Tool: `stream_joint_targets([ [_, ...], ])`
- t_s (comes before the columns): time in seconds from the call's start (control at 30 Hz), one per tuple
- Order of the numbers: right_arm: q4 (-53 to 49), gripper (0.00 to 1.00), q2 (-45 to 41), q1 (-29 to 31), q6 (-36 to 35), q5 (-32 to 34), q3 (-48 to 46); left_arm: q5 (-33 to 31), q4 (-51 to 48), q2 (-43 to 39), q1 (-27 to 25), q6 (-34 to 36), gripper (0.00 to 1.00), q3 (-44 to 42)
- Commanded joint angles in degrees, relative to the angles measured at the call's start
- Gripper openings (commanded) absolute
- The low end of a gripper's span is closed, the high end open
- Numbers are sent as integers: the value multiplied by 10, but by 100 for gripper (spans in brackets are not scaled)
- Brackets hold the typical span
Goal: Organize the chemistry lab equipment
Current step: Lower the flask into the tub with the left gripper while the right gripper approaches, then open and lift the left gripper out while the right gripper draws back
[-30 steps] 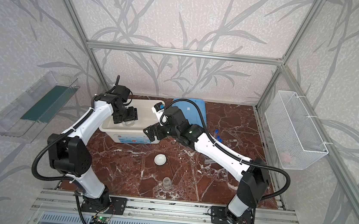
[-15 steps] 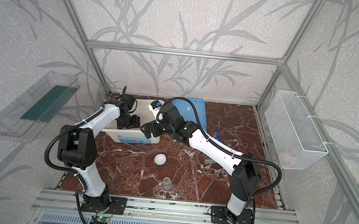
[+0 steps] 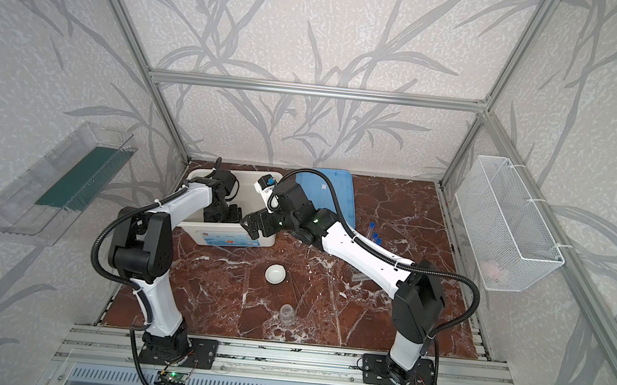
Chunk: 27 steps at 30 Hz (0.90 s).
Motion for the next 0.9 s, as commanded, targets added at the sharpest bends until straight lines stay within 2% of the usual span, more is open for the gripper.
stream_joint_targets([
  [0.0, -1, 97, 4, 2, 4, -7, 14, -14, 10, 13, 5, -10, 48, -7],
  [0.47, 2, 97, 6, 3, 3, -4, 5, -6, 31, 24, 6, -13, 57, -20],
  [0.57, 3, 97, 6, 3, 3, -4, 1, 5, 42, 24, 6, -17, 63, -27],
  [0.73, 3, 98, 3, 2, 1, -2, -3, 5, 35, 22, 5, -16, 64, -23],
  [0.87, 3, 97, 2, 2, 0, -1, -3, 3, 32, 5, 6, -17, 72, -20],
])
